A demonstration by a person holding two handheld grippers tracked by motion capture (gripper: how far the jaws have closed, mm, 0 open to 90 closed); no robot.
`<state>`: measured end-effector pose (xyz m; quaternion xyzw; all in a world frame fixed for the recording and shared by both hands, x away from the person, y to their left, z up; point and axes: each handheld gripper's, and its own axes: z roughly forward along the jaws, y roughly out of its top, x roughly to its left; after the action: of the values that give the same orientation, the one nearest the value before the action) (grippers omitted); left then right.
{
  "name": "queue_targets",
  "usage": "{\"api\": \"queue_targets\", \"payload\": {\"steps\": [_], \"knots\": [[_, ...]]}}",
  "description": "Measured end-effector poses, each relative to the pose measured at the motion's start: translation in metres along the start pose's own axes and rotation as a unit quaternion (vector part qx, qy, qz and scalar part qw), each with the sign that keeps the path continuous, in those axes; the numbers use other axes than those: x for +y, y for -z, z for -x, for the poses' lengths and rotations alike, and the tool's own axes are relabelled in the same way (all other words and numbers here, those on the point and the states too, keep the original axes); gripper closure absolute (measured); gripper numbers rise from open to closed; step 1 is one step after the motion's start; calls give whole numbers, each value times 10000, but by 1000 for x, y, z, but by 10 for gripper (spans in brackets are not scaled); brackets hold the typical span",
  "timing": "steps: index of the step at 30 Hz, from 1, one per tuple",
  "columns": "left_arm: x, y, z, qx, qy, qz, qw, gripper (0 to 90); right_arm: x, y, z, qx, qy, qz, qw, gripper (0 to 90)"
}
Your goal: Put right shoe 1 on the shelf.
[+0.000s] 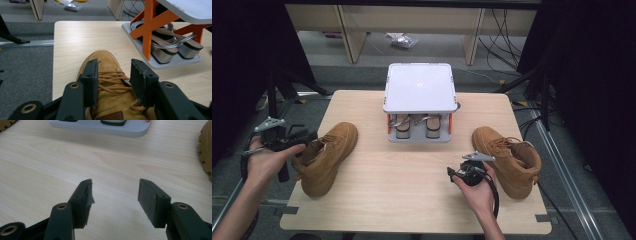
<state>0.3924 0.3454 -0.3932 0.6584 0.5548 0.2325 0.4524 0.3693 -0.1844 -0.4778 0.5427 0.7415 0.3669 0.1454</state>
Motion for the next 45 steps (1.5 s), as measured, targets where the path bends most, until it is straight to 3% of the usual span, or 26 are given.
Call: {"api": "queue_targets", "payload": {"steps": [2, 3, 5, 18, 23, 27, 34, 36, 38, 39, 41, 45], "knots": [[-1, 1, -2, 20, 13, -8, 10000, 574, 0, 0, 0, -32, 46, -16, 10000, 457], [-2, 2, -4, 45, 32, -11, 10000, 574, 0, -1, 2, -52, 212, 47, 9997, 456], [-3, 3, -6, 57, 61, 7, 10000, 579, 0, 0, 1, -20, 130, -4, 9999, 454], [-12, 17, -14, 204, 99, -132, 9997, 587, -1, -4, -1, 51, 208, -49, 9998, 448], [-20, 23, -21, 282, 190, -272, 9991, 596, -2, -3, -3, 32, 51, -196, 9998, 445], [-25, 22, -24, 300, 246, -440, 9983, 601, -2, -6, -2, 66, 149, -176, 9997, 445], [-27, 17, -25, 273, 284, -622, 9973, 627, -3, -5, -5, 57, 10, -242, 9997, 444], [-27, 15, -25, 256, 303, -697, 9968, 629, -3, -6, -3, 55, 130, -181, 9997, 444], [-27, 14, -25, 236, 317, -764, 9963, 630, -3, -6, -4, 59, 77, -203, 9997, 443], [-26, 13, -24, 252, 300, -832, 9958, 631, -3, -7, -2, 61, 224, -162, 9996, 443], [-26, 12, -25, 209, 240, -954, 9949, 630, -3, -7, -3, 121, 96, -224, 9996, 442], [-27, 8, -25, 187, 256, -1091, 9935, 634, -4, -8, -3, 75, 158, -262, 9995, 441]]}}
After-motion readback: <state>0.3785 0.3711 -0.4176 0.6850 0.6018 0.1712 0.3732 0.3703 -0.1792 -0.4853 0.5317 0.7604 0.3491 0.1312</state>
